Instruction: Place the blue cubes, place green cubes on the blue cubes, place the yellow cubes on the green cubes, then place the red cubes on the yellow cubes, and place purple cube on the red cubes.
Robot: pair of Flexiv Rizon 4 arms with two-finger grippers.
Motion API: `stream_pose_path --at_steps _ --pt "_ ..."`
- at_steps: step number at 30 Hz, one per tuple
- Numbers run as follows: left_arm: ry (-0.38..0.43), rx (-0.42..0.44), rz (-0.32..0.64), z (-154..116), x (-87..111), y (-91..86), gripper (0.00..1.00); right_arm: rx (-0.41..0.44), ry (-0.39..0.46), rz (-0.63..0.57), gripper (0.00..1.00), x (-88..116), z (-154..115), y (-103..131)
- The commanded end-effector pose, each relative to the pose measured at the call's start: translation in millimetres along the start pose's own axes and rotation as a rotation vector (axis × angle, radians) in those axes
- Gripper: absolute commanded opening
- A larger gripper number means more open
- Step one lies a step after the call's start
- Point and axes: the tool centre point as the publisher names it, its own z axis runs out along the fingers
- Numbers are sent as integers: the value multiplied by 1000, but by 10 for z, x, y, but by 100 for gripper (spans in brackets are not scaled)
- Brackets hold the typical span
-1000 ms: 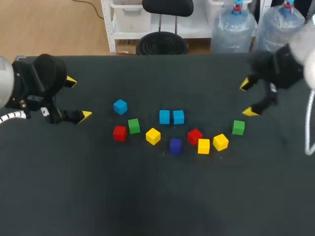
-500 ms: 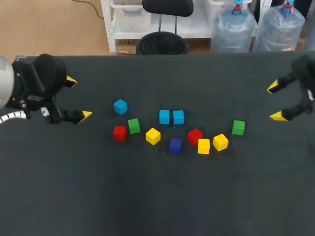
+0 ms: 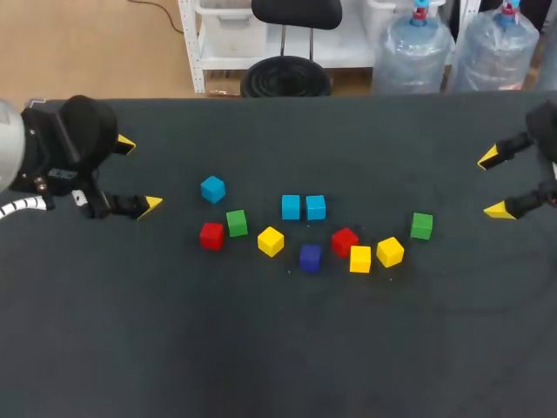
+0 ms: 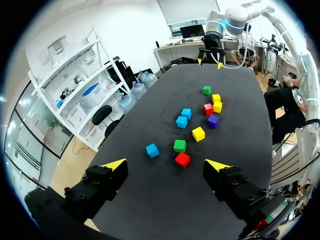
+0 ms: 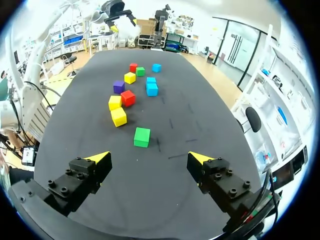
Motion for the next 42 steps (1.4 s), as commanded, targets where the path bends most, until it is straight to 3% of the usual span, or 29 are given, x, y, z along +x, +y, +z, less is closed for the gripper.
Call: stream_pose_path --at_steps 1,8,13,19,32,36,42 --pt "0 2 1 -2 3 8 100 -1 -3 -1 100 5 11 -12" --pt "0 2 1 -2 3 8 100 -1 -3 -1 100 5 11 -12" --pt "29 -52 14 -172 159 52 100 -1 -3 -1 100 5 11 -12" --pt "81 -32 91 -177 203 50 100 -1 -3 -1 100 5 11 -12" --pt "41 236 449 167 86 152 100 -1 -3 -1 100 5 11 -12" --pt "72 328 533 336 59 248 100 -1 -3 -1 100 5 11 -12" --pt "148 374 629 585 -73 374 100 -1 -3 -1 100 5 11 -12"
